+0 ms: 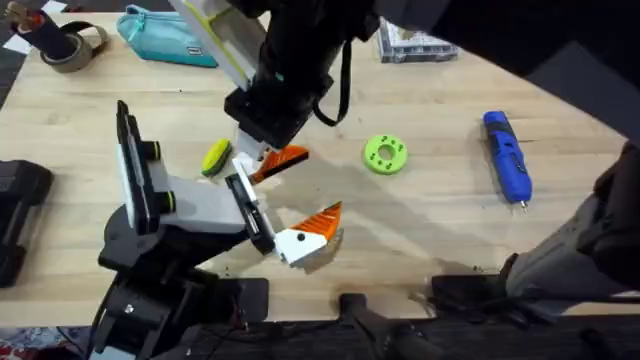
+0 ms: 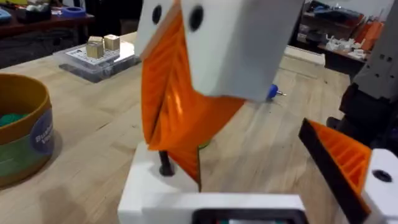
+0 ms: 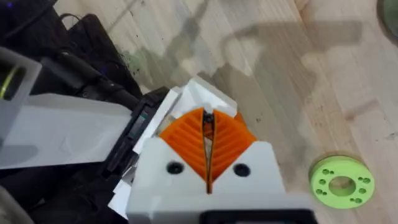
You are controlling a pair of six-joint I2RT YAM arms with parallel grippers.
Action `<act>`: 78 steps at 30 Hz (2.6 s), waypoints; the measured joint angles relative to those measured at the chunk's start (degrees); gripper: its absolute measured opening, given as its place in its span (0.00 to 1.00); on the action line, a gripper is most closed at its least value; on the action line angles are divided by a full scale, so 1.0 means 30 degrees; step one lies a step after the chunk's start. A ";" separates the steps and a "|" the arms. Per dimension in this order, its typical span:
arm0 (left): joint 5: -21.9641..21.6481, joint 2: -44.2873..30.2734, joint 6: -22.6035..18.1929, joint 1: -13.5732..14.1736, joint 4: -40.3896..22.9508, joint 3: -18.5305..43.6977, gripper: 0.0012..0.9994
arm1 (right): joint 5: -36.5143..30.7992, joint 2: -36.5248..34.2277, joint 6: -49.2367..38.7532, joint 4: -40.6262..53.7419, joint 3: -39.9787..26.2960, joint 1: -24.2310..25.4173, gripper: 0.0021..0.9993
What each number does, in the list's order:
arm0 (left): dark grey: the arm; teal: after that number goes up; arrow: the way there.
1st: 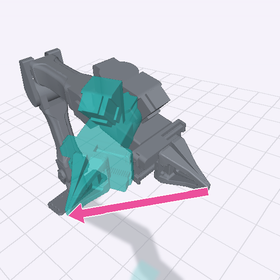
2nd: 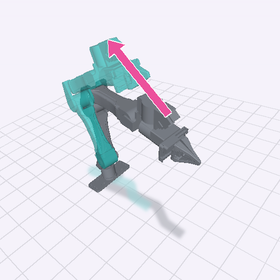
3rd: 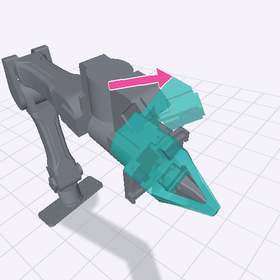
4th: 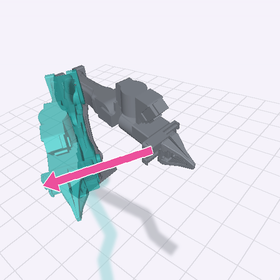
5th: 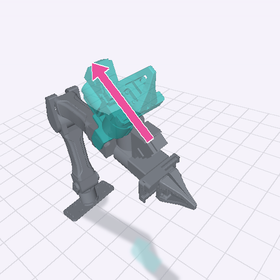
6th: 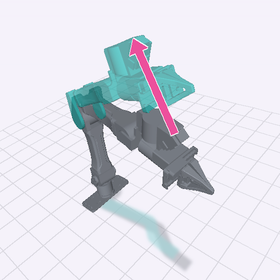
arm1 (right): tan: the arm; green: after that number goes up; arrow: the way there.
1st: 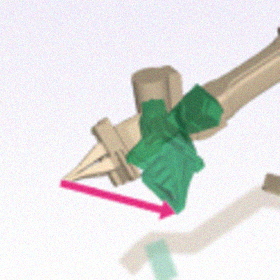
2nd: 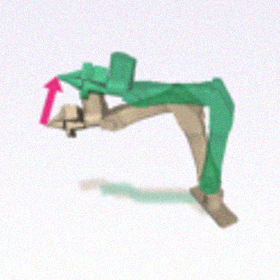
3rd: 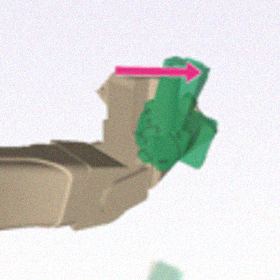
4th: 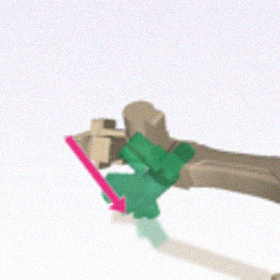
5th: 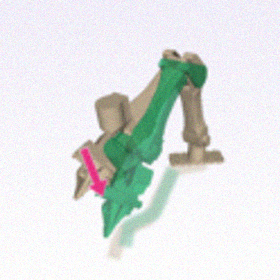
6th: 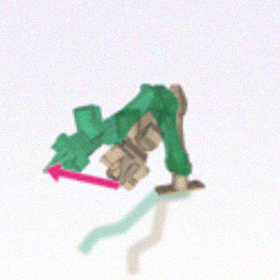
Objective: Pick up the gripper from the table and insert it into the empty holder that is missing its gripper. Then pick up a screw, insert it into the mounting hole, and use the screwdriver to tighten it. Finally, clean up the table by picking up the vegetable and placing it into the bucket.
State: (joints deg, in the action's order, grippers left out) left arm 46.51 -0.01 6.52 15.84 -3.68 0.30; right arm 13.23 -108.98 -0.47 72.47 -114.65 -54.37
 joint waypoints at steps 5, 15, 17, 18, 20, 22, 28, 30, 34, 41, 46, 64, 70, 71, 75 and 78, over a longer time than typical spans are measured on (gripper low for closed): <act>0.0005 0.0000 0.0005 0.0000 0.0000 0.0000 0.99 | 0.0007 0.0005 -0.0007 0.0515 -0.0007 0.0000 0.00; 0.0005 0.0000 0.0007 0.0000 0.0000 0.0000 0.99 | -0.1005 0.0079 -0.0015 0.0153 -0.0019 -0.0455 0.00; 0.0005 0.0000 0.0007 0.0000 0.0000 0.0000 0.99 | -0.1127 0.0123 -0.0007 0.0214 -0.0022 -0.0552 0.00; 0.0000 0.0000 0.0007 0.0000 0.0000 0.0000 0.99 | -0.1172 0.0142 -0.0007 0.0231 -0.0022 -0.0565 0.00; -0.0003 0.0000 0.0007 0.0000 0.0000 0.0000 0.99 | -0.1262 0.0165 -0.0012 0.0229 -0.0022 -0.0568 0.00; -0.0003 0.0000 0.0007 0.0000 0.0000 0.0000 0.99 | -0.1330 0.0165 -0.0011 0.0200 -0.0022 -0.0568 0.00; -0.0003 0.0000 0.0007 0.0000 0.0000 0.0000 0.99 | -0.1389 0.0165 -0.0010 0.0117 -0.0022 -0.0568 0.00; -0.0003 0.0000 0.0007 0.0000 0.0000 0.0000 0.99 | -0.1399 0.0165 -0.0007 0.0109 -0.0022 -0.0568 0.00; -0.0003 0.0000 0.0007 0.0000 0.0000 0.0000 0.99 | -0.1402 0.0165 -0.0007 -0.0022 -0.0022 -0.0576 0.00; -0.0003 0.0000 0.0007 0.0000 0.0000 0.0000 0.99 | -0.1384 0.0165 -0.0007 -0.0025 -0.0022 -0.0590 0.00; -0.0003 0.0007 0.0007 0.0000 0.0000 0.0000 0.99 | -0.1384 0.0165 -0.0007 -0.0018 -0.0015 -0.0590 0.00; -0.0003 0.0003 0.0007 0.0000 0.0000 0.0000 0.99 | -0.1399 0.0165 -0.0007 -0.0018 0.0270 -0.1063 0.00; -0.0003 0.0000 0.0011 0.0000 0.0000 0.0000 0.99 | -0.1399 0.0165 -0.0007 0.0048 0.0348 -0.1071 0.00; -0.0003 0.0000 0.0015 0.0000 -0.0003 0.0000 0.99 | -0.1399 0.0165 -0.0007 0.0031 0.0410 -0.1071 0.00; -0.0003 -0.0015 0.0258 0.0000 -0.0022 0.0000 0.99 | -0.1392 0.0165 -0.0007 -0.0117 0.0743 -0.1071 0.00; -0.0003 -0.0015 0.0442 0.0000 -0.0025 0.0000 0.99 | -0.1392 0.0165 -0.0007 -0.0156 0.0794 -0.1071 0.00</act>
State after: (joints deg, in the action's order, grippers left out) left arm 46.50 -0.05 7.85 15.84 -3.76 0.30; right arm 9.06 -108.49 -0.49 72.00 -112.27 -57.58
